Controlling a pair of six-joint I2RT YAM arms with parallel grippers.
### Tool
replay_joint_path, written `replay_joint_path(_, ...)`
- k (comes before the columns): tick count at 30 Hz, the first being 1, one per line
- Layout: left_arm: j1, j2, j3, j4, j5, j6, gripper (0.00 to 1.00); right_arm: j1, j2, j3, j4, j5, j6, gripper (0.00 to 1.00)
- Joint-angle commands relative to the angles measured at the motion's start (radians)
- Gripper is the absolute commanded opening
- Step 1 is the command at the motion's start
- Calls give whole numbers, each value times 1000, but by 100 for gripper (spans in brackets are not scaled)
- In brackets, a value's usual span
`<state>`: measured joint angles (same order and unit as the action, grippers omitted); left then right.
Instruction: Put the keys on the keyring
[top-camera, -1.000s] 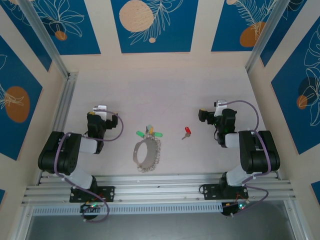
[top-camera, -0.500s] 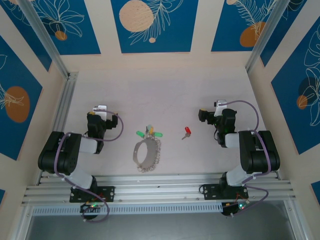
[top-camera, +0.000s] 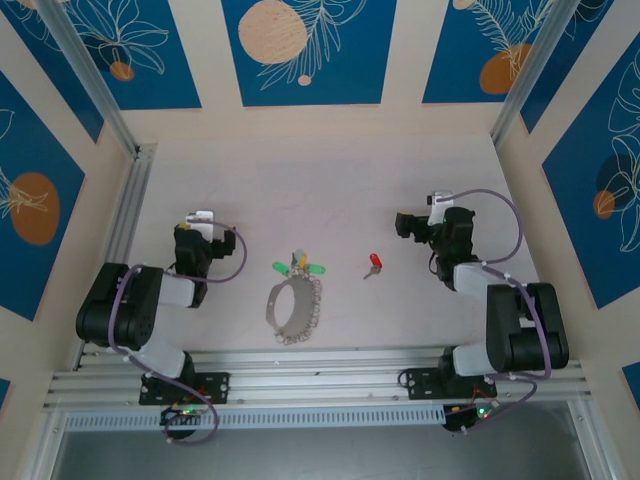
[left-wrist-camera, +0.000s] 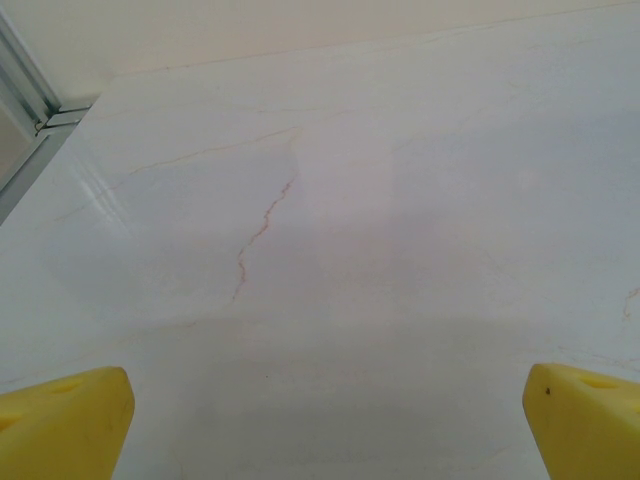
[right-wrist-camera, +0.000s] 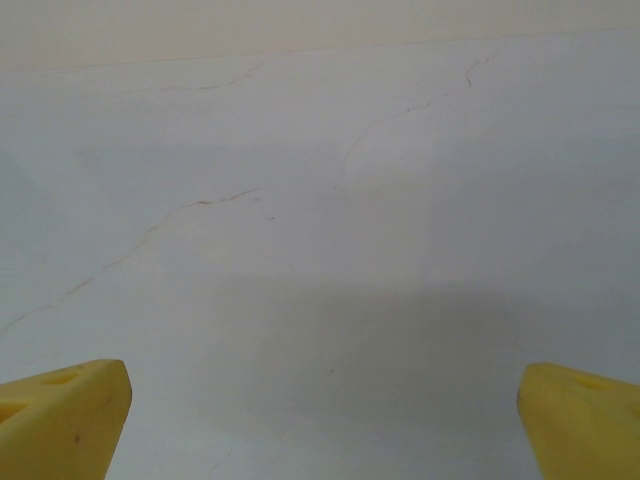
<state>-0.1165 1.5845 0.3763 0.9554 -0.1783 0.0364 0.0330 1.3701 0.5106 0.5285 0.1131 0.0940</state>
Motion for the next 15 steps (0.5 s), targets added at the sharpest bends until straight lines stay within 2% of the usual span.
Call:
replay_joint_path(1,22,-26,-9,-8,37,14,100,36,-86,-7,-84,7,-5,99)
replay_joint_path(3,16,-72,-8,-49,52,27,100,63,-127,20,-169,12,19,99)
replay_joint_path(6,-4,-249,55,-322,22,24,100,92,-161,104,-371,-28,58,99)
replay_joint_path(7,-16,-310,78,-410,-2,-21,100,109,-170,120,-409,-44,57,99)
replay_joint_path(8,-37,-375,131,-569,-67,-124,100,131,-186,126,-432,-62,49,99)
replay_joint_path(9,-44,-422,205,-759,-65,-214,100,163,-204,120,-431,-91,30,99)
replay_joint_path(11,-47,-449,343,-1071,15,-370,100,233,-230,111,-427,-146,-23,99)
replay_joint_path(12,-53,-450,389,-1173,84,-417,100,263,-233,118,-435,-209,-52,99)
replay_joint_path(15,-75,-513,375,-1205,321,-492,100,334,-220,117,-390,-396,-94,99)
